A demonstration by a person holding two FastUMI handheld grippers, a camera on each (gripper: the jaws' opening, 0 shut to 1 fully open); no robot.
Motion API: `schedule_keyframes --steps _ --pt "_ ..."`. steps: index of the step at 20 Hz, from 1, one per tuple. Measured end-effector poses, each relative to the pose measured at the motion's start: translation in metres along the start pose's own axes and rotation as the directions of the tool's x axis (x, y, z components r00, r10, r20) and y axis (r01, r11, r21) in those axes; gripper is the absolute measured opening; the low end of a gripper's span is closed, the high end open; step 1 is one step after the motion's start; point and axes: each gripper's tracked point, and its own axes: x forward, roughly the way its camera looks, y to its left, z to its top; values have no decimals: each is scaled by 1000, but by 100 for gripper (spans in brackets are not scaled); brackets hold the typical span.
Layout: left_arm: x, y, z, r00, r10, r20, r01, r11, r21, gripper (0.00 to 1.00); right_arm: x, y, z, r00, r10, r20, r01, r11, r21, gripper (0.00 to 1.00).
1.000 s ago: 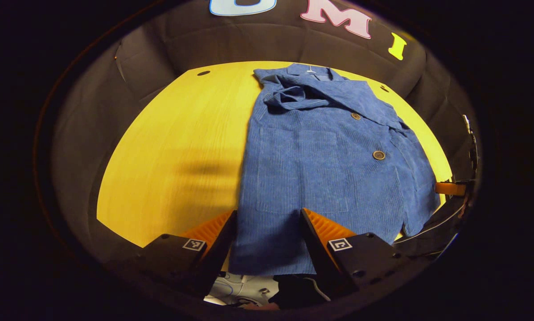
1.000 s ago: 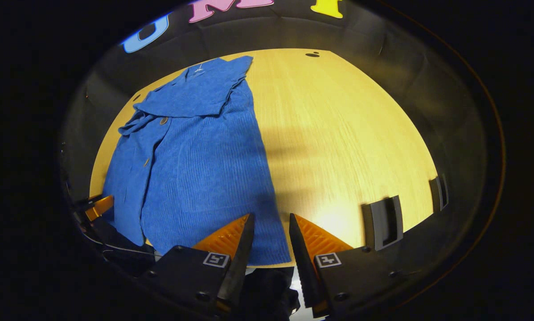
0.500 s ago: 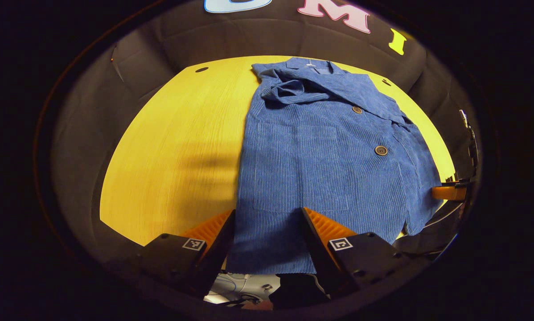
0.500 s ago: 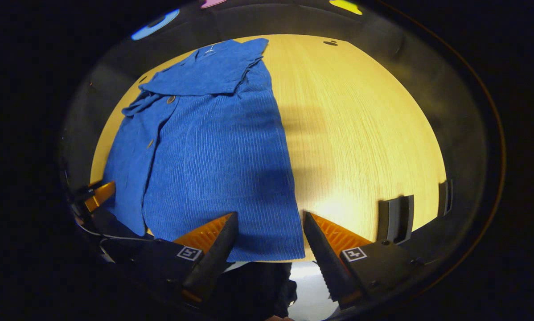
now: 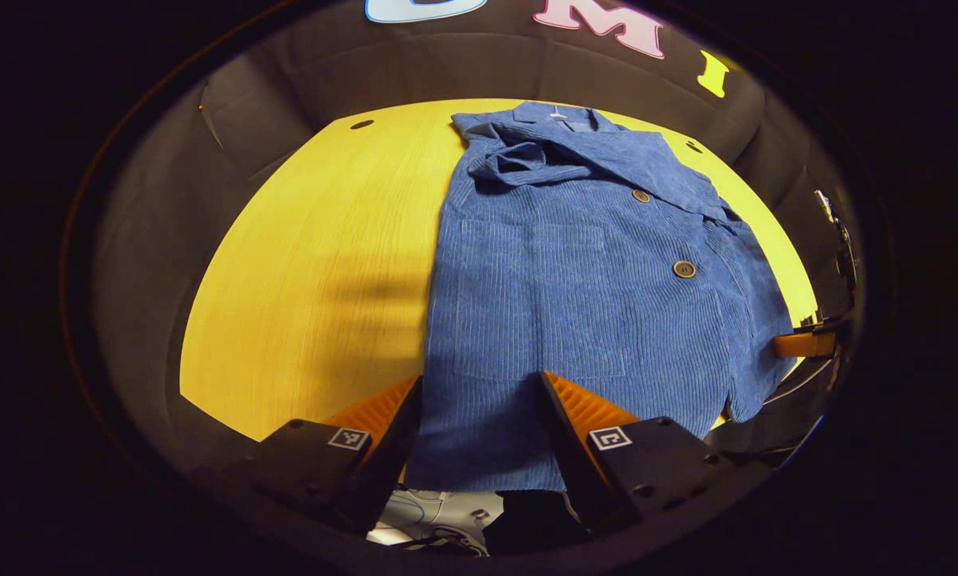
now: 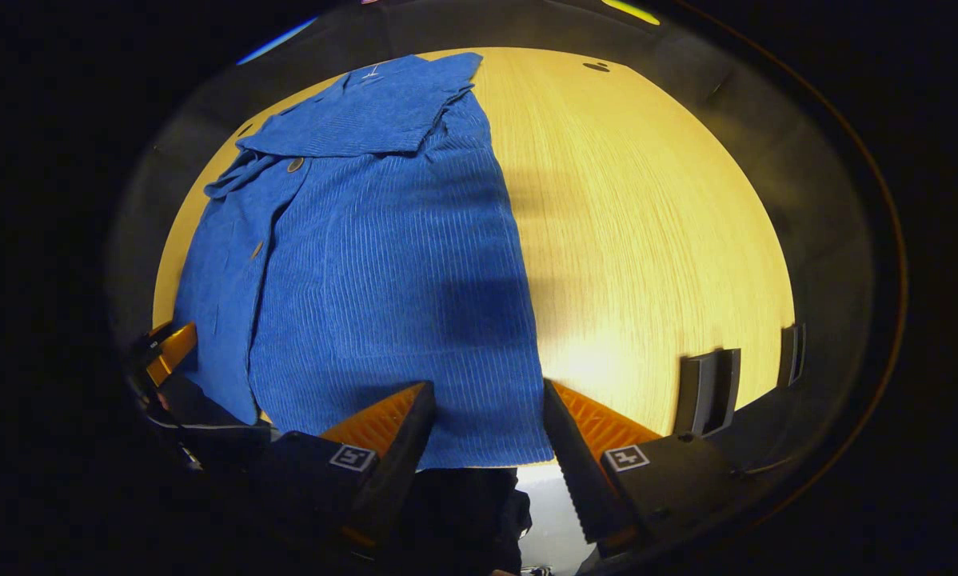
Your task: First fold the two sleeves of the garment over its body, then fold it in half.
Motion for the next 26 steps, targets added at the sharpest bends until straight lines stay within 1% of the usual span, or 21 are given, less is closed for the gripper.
schedule_keyframes --steps 1,2,3,4,5,6,7,8,9,10,11,13,14,16,18,21,23,26 --pt "0 -4 0 1000 -1 -9 1 1000 5 76 1 2 2 1000 11 -2 -11 1000 -2 87" --pt "1 -8 -1 1000 -5 -12 6 1000 14 70 -1 4 1 1000 16 2 -16 1000 15 77" --pt "-1 -7 0 1000 -8 -20 8 1000 28 59 0 5 2 1000 13 6 -13 1000 19 48" --pt "0 -11 0 999 -17 -27 18 999 37 53 1 6 1 1000 17 3 -17 1000 -1 55" --pt "0 -17 1 999 -27 -33 28 999 39 44 1 5 2 1000 19 0 -19 1000 -17 55" --pt "1 -20 1 998 -39 -41 41 998 43 34 2 13 4 998 63 12 -63 998 -11 55" --pt "2 -19 1 998 -32 -54 35 998 50 22 2 16 4 997 70 16 -71 997 39 32" --pt "0 -20 3 997 -48 -56 52 996 73 9 2 18 7 997 71 28 -72 996 54 9" --pt "-1 -20 1 995 -64 -73 70 995 75 9 2 16 4 997 76 10 -76 997 26 9" --pt "-3 -22 2 991 -104 -86 109 993 52 2 2 16 5 997 79 15 -79 997 23 9" --pt "-6 -25 2 982 -160 -102 162 987 7 2 2 18 5 996 91 13 -92 995 42 9" --pt "-20 -24 12 965 -244 -96 236 968 -92 2 -4 24 7 990 140 9 -140 986 90 9" --pt "-27 -24 16 959 -270 -80 260 958 -120 2 -9 28 12 987 160 25 -162 981 106 9" --pt "-44 -21 29 952 -301 -49 292 947 -135 2 -25 35 21 980 194 49 -199 973 120 9" --pt "-60 -21 41 946 -323 -29 318 941 -113 2 -44 45 33 968 235 88 -245 961 131 9" --pt "-77 -21 62 947 -321 -7 321 947 -22 2 -76 63 61 948 278 158 -296 949 106 9" --pt "-92 -24 79 943 -332 16 331 943 18 2 -98 76 83 932 297 207 -319 944 84 9" --pt "-112 -30 114 925 -373 71 371 928 45 2 -118 89 119 912 312 265 -334 942 41 9"
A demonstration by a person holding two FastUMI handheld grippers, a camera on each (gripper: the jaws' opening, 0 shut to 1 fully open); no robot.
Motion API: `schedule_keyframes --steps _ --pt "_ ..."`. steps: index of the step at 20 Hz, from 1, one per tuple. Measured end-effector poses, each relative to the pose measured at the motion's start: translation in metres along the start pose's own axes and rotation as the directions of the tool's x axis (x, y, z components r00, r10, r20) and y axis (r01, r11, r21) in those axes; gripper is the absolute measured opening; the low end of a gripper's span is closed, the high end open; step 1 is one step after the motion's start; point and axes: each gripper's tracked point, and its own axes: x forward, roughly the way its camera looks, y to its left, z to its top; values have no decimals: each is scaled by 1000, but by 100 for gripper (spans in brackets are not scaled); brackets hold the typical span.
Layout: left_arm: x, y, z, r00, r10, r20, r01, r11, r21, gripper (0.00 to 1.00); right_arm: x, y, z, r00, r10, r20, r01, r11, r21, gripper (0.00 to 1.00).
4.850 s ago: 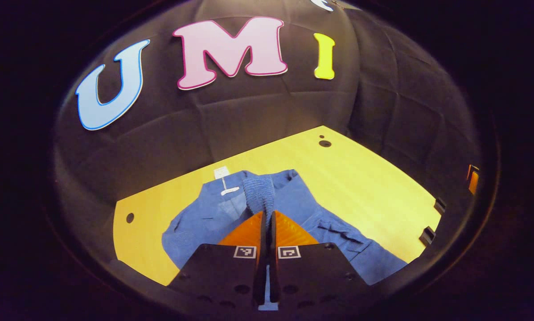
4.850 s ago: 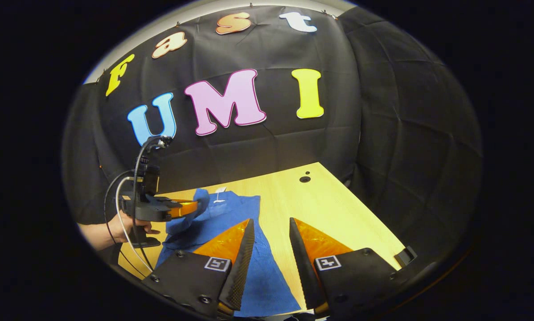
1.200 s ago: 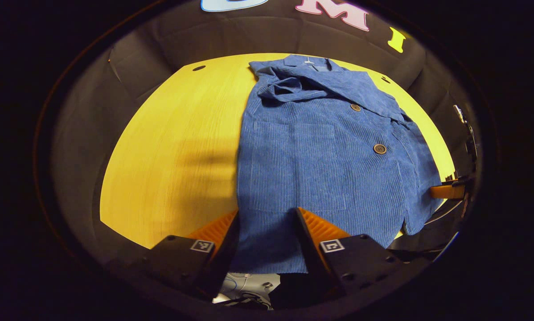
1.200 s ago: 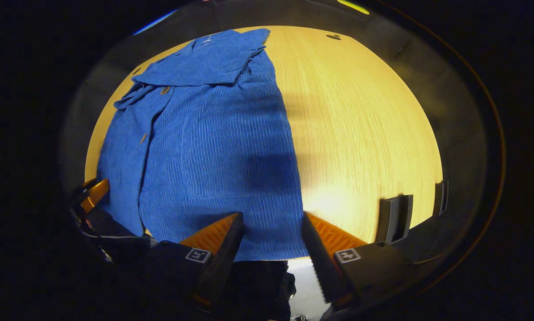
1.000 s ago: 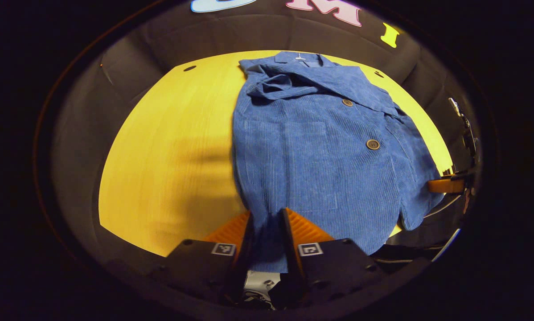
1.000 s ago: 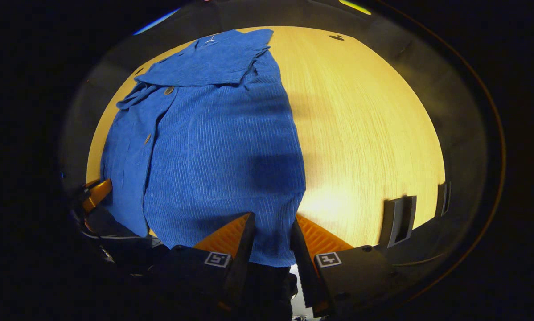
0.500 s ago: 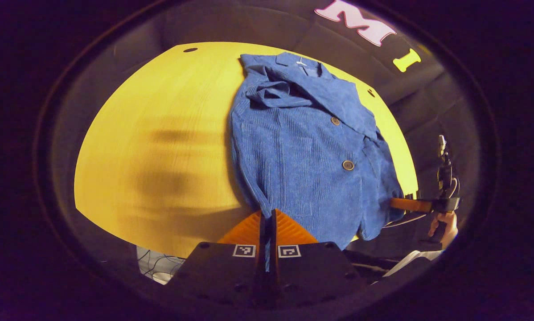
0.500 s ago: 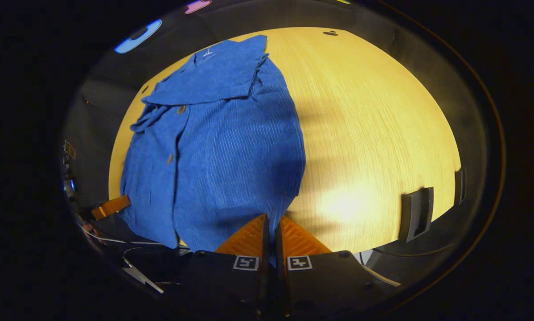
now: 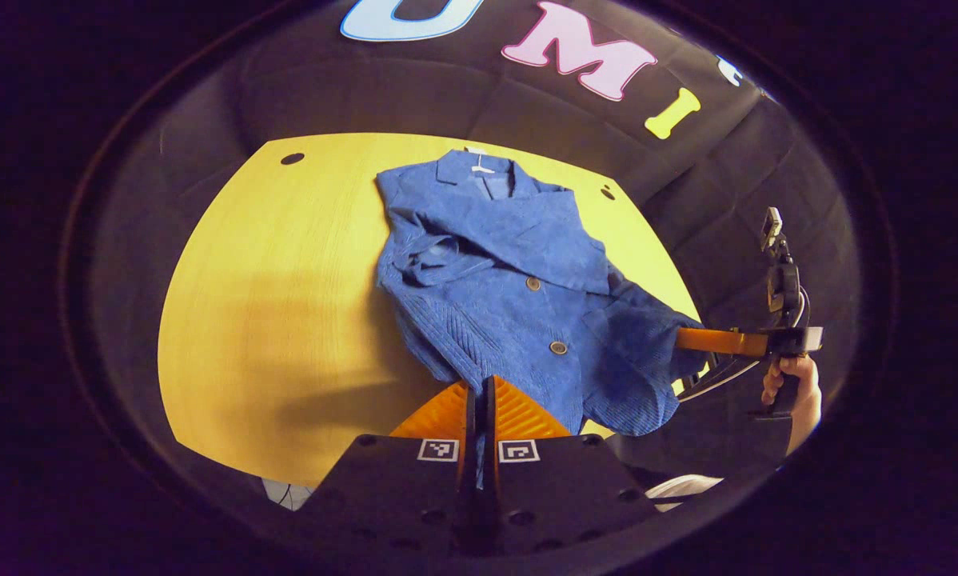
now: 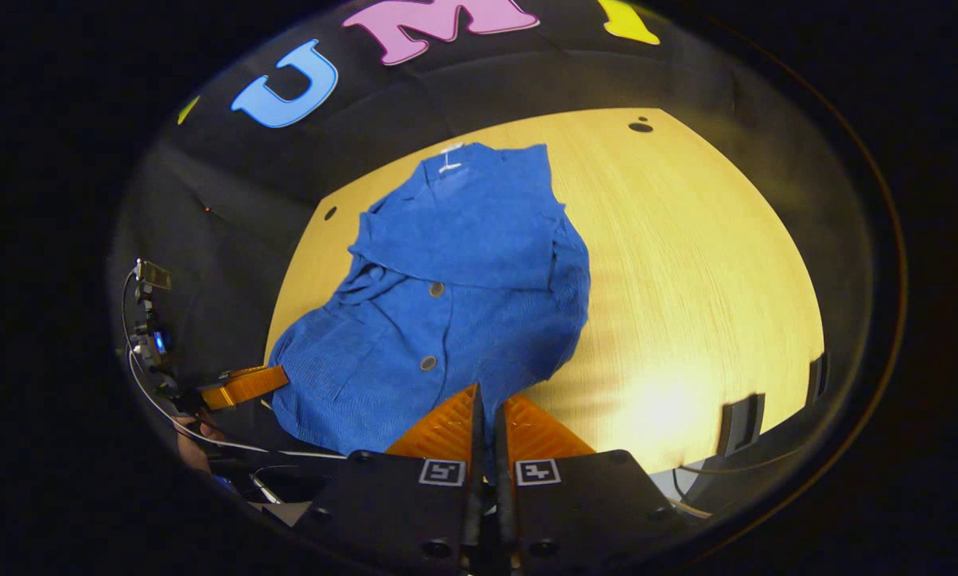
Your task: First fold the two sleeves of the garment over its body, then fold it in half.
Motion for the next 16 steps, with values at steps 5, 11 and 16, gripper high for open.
schedule_keyframes --steps 5,11,16 --pt "-1 4 64 998 26 53 -23 999 -42 2 11 11 77 996 52 68 -50 998 -35 9" --pt "28 29 148 990 126 70 -111 977 -183 2 62 -10 173 993 102 66 -98 993 -61 8" --pt "63 60 209 983 175 59 -147 935 -324 2 108 -42 247 995 73 70 -68 995 -77 8"
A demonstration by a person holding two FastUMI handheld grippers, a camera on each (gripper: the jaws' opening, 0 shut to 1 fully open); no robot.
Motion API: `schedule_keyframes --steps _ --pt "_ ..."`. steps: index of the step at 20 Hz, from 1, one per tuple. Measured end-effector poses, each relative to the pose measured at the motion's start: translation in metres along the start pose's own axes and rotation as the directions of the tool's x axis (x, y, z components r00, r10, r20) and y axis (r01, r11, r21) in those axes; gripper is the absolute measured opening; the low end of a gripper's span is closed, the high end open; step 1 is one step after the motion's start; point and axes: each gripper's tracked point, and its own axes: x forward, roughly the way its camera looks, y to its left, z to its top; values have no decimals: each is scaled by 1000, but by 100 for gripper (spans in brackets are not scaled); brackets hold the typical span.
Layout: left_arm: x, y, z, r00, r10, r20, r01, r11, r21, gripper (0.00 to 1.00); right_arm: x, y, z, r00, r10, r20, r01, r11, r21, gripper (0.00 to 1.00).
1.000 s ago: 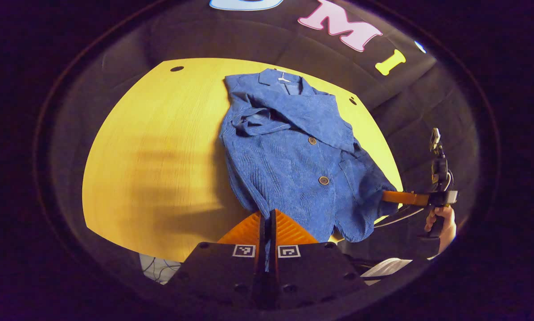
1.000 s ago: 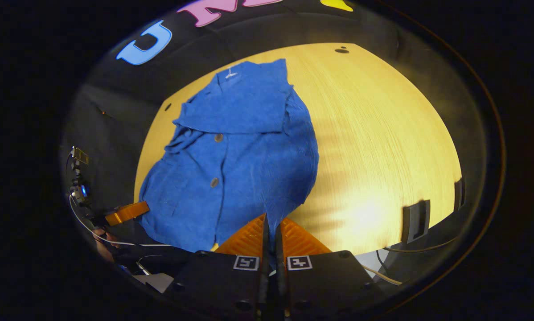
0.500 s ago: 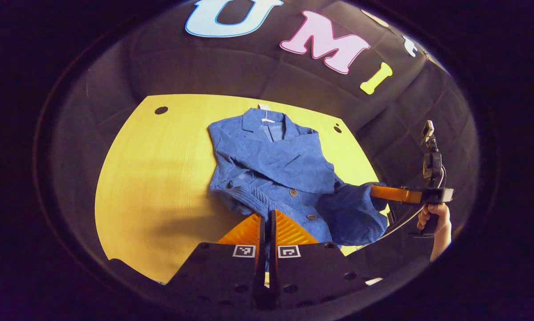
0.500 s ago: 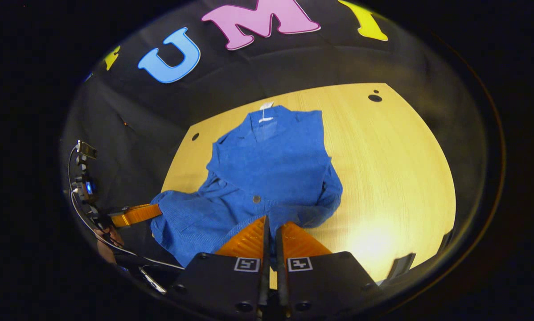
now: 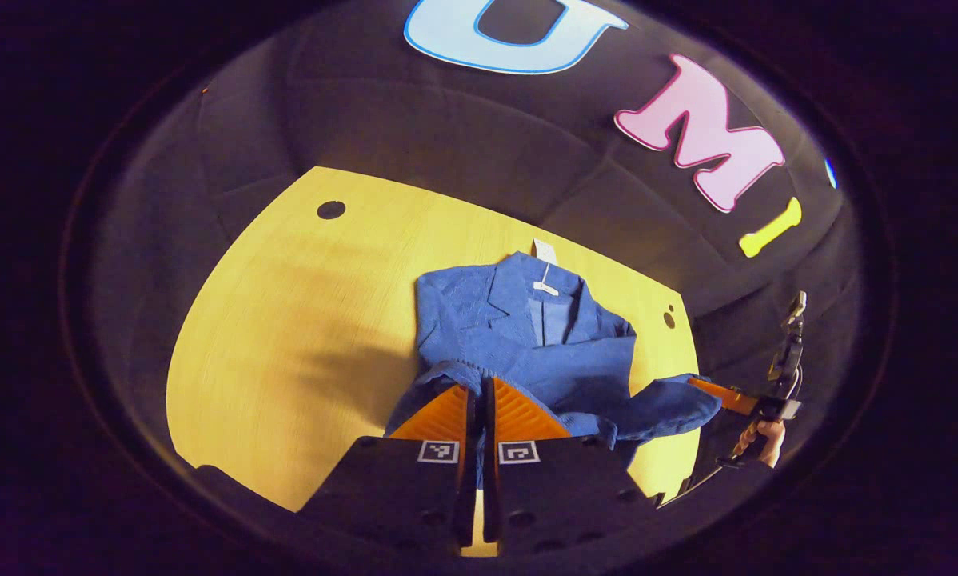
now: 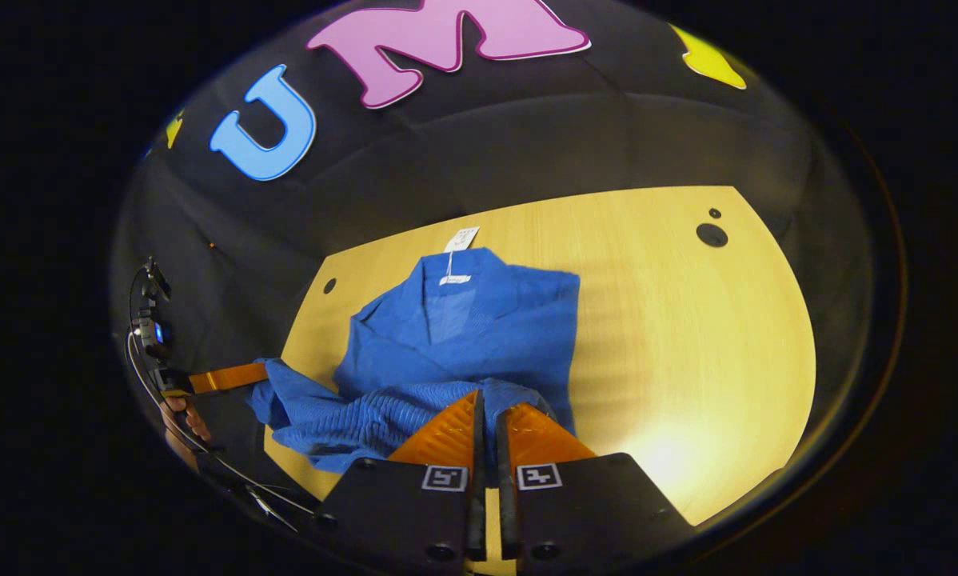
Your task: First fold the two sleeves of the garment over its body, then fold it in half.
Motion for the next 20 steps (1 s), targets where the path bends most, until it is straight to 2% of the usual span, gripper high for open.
schedule_keyframes --steps 3,8,12,13,14,15,16,17,19,20 --pt "33 7 24 998 47 -46 -48 999 -10 2 24 -9 28 1000 9 -8 -9 999 35 8" --pt "65 10 49 995 50 -86 -51 999 -18 2 66 -18 39 998 -9 -63 12 999 51 8" --pt "82 16 64 995 65 -69 -66 998 -12 2 85 -17 59 998 -21 -51 24 998 50 8" --pt "87 22 71 994 95 -60 -97 995 -28 1 89 -17 71 1000 -26 -13 27 998 64 8" --pt "95 42 82 978 204 -33 -205 977 -59 2 93 -18 87 998 -35 61 31 997 69 8" --pt "92 56 89 957 291 -9 -291 955 -56 28 96 -16 95 996 -8 87 2 997 71 39" --pt "95 66 97 956 292 25 -291 955 -51 55 97 -18 92 997 -20 81 15 998 67 69" --pt "88 56 105 962 260 80 -256 965 -57 81 93 -24 92 995 -30 97 26 998 51 100" --pt "68 43 120 961 199 194 -191 980 -63 83 79 -40 106 981 -83 173 89 996 -23 86" --pt "58 45 122 954 188 232 -180 982 -56 82 70 -45 111 974 -98 203 112 992 -55 98"
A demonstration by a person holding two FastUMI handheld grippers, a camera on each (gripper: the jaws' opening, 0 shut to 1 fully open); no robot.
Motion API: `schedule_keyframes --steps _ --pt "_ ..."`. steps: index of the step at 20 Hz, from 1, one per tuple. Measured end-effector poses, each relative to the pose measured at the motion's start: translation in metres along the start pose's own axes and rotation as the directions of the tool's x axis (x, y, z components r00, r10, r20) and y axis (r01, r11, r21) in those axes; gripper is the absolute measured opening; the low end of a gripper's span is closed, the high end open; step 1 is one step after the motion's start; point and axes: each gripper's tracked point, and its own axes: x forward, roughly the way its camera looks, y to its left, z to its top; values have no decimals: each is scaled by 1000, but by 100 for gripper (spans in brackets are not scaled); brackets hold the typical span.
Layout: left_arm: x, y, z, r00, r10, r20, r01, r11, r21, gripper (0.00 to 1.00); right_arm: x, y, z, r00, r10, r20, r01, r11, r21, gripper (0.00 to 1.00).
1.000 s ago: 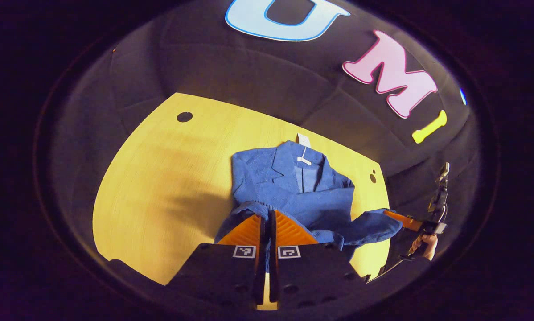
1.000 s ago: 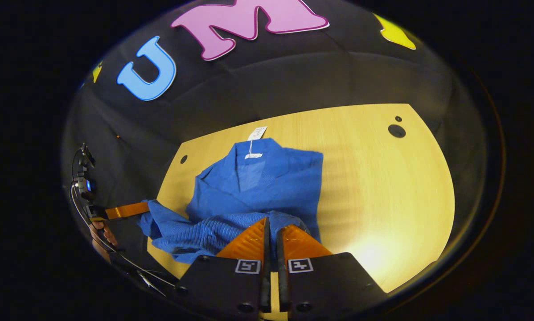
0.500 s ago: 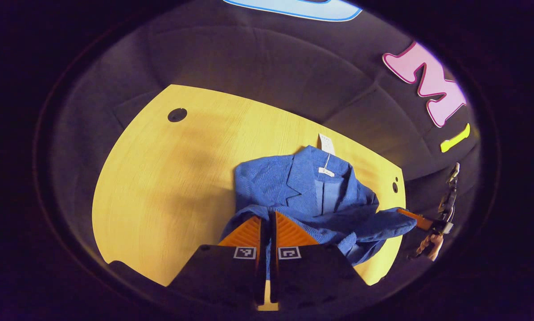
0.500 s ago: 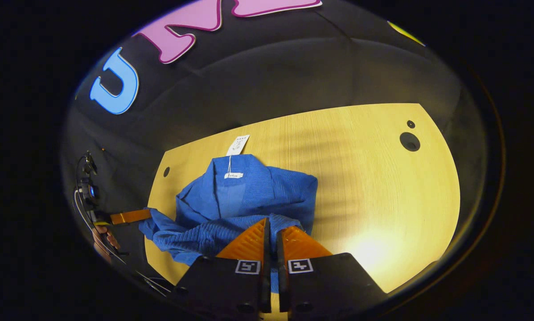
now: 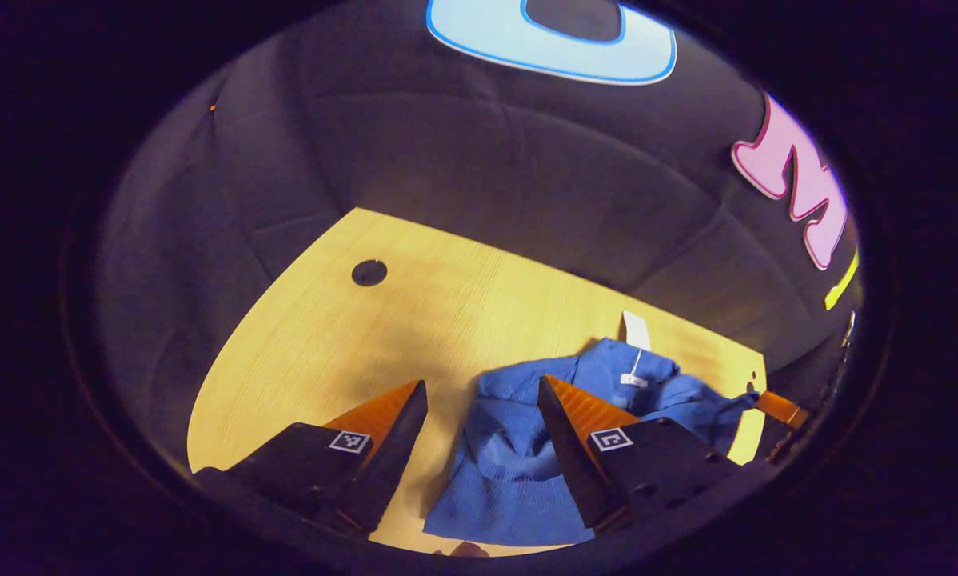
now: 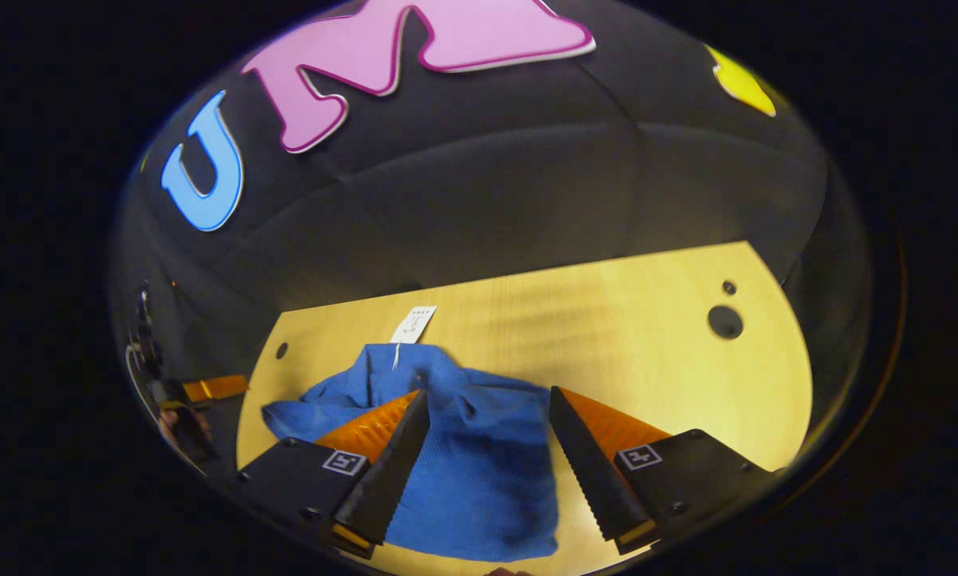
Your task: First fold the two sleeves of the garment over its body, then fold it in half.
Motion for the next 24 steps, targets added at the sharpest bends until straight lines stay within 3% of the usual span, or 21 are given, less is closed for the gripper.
schedule_keyframes --steps 1,3,4,10,13,16,19,21,24 --pt "-12 -1 3 999 -9 35 9 1000 7 82 -10 -4 7 999 -15 32 15 1000 -25 85" --pt "-39 -6 14 993 -37 114 36 999 6 83 -26 -3 22 995 -27 92 33 998 -59 86" --pt "-53 -10 19 988 -51 145 51 999 3 82 -38 -3 27 992 -27 121 36 997 -73 97" --pt "-138 -43 22 939 -107 327 69 990 125 83 -111 23 53 964 15 265 27 987 -156 97" --pt "-183 -64 10 911 -146 387 86 982 169 83 -160 51 57 940 44 337 24 980 -195 97" --pt "-221 -75 -1 869 -176 463 71 969 236 83 -217 76 58 896 42 442 69 970 -231 97" --pt "-255 -79 -30 849 -193 492 67 963 262 82 -272 110 27 862 7 506 109 974 -199 97" --pt "-272 -83 -53 839 -219 498 83 956 280 82 -298 137 1 849 14 528 92 981 -173 97" --pt "-300 -70 -70 798 -216 562 31 947 320 82 -328 161 -33 835 5 551 116 976 -184 96"
